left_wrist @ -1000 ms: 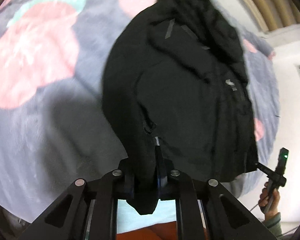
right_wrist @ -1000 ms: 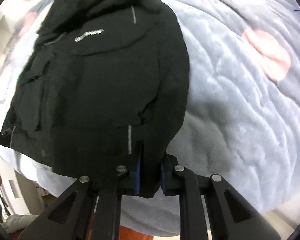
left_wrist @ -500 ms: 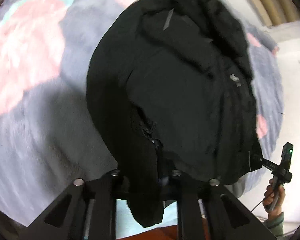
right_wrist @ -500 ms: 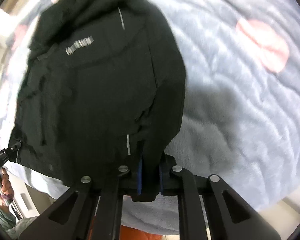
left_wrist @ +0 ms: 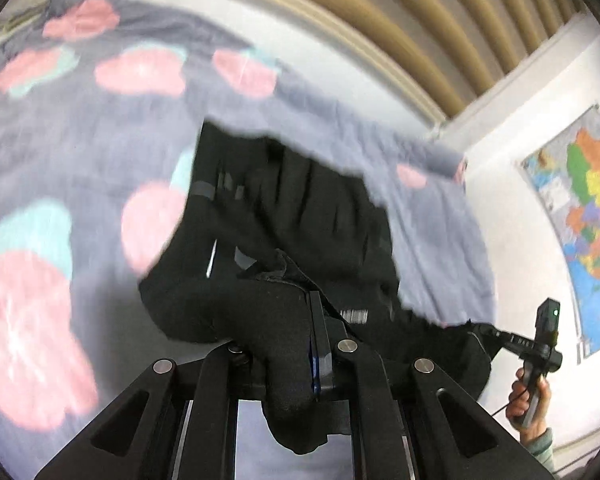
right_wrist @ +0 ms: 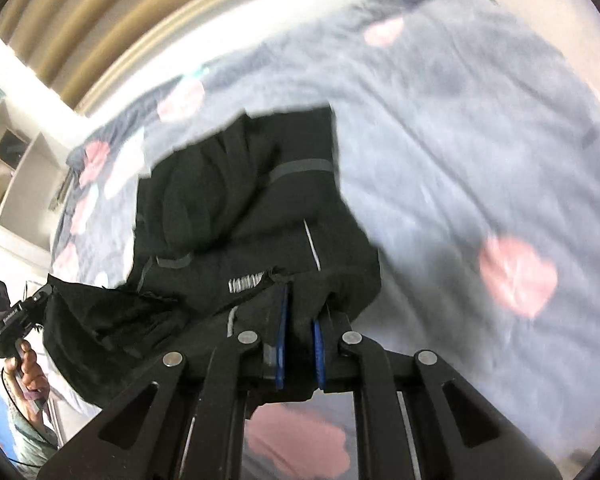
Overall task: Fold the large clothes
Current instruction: 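Lift the hem with both grippers and fold it toward the hood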
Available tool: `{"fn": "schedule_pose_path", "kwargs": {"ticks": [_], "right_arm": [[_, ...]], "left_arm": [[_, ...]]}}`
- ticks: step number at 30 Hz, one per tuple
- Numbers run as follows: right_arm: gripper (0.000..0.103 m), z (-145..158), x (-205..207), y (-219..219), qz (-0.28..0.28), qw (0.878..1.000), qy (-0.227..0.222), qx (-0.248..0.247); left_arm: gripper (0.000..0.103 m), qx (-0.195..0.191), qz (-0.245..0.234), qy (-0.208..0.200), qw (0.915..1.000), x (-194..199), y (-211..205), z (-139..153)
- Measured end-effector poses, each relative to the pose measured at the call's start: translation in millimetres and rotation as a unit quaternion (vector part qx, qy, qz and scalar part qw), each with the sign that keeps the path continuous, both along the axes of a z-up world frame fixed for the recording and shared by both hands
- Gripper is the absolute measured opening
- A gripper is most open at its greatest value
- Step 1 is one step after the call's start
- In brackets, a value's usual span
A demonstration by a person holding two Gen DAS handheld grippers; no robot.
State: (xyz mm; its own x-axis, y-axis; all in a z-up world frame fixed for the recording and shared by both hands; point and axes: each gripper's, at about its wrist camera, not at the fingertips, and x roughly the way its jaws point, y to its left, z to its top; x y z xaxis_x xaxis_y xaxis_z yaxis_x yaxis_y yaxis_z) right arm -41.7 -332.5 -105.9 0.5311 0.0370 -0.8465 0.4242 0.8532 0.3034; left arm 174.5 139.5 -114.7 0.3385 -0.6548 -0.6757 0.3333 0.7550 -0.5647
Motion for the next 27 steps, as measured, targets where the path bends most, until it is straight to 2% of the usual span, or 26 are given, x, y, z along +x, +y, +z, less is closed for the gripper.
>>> {"fn": "schedule_pose_path", "kwargs": {"ticks": [6,11,15,19,22,25,27], "right_arm": [[0.014,26,82,-28,-0.005,0.999,-0.021,-0.033],[0.014,10,168,-49,-0.019,0.999,-0.007,-0.034],[0.014,-35,242,-70,-0.038,0.999,0.021,-0.011],[0.014,-90,291,-90,-0.050,0.997,0.063,0.014],[0.014,-131,313,-97,-0.051,0.994,0.096,0.027],[0.014,-162,326,-98,-0.053,0.992,0.111,0.034],[0.015,-172,330,-97,-0.054,0.992,0.112,0.033]], "left_arm": [[0.014,-0.010,0.036,-0.014,0.9992,77,-16,18],[0.014,0.004,0.071,0.008,0.9974,149,-46,-7],[0.015,0.017,0.089,0.045,0.9948,204,-67,-44],[0.016,0.054,0.088,0.079,0.9915,248,-92,-94],[0.017,0.082,0.083,0.104,0.9878,269,-108,-132],[0.017,0.086,0.086,0.128,0.9844,283,-116,-165],[0.018,0.085,0.086,0.131,0.9839,286,-118,-174]]}}
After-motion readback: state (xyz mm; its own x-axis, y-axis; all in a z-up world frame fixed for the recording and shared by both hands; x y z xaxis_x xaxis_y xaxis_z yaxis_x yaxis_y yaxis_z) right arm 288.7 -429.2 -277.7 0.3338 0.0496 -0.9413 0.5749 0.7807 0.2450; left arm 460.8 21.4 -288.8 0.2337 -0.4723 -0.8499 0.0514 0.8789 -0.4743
